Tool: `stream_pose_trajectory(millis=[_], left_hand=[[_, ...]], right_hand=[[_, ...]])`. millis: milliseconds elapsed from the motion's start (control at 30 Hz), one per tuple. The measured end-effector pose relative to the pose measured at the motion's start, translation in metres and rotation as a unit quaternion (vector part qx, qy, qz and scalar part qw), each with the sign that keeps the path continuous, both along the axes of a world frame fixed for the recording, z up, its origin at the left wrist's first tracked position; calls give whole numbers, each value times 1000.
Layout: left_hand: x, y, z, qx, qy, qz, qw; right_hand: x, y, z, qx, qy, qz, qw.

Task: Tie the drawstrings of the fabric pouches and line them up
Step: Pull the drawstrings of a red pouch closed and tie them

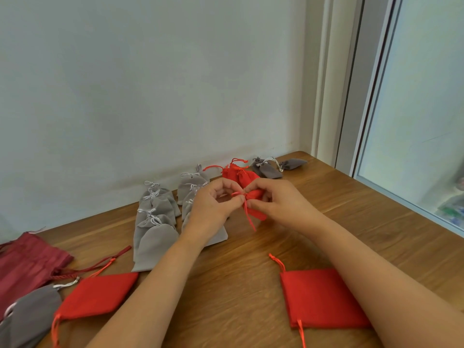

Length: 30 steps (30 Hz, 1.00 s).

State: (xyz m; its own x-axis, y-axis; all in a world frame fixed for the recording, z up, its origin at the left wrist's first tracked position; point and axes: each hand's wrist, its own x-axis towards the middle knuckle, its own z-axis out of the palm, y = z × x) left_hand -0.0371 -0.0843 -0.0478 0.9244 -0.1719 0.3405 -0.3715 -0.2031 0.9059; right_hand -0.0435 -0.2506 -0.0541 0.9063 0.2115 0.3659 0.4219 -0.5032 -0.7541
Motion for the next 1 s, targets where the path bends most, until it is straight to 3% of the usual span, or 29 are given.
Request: stream_pose_trajectory(millis=[200, 367, 533, 767, 1000], left_hand=[[-3, -7, -6, -34, -16, 66, 997], [-5, -8, -10, 87, -70, 77, 991], [-6, -3, -9, 123, -121, 64, 983], [-9, -2, -7, 87, -131, 76, 985], [-7, -4, -11, 61, -131, 86, 986]], right_hand=[[-1, 0, 4, 19, 16, 3, 1000], [-2, -2, 4, -8, -7, 0, 1000], [6, -6, 1, 40, 35, -46, 998], [1, -4, 9, 211, 91, 15, 973], [0, -6, 9, 216, 89, 16, 972]])
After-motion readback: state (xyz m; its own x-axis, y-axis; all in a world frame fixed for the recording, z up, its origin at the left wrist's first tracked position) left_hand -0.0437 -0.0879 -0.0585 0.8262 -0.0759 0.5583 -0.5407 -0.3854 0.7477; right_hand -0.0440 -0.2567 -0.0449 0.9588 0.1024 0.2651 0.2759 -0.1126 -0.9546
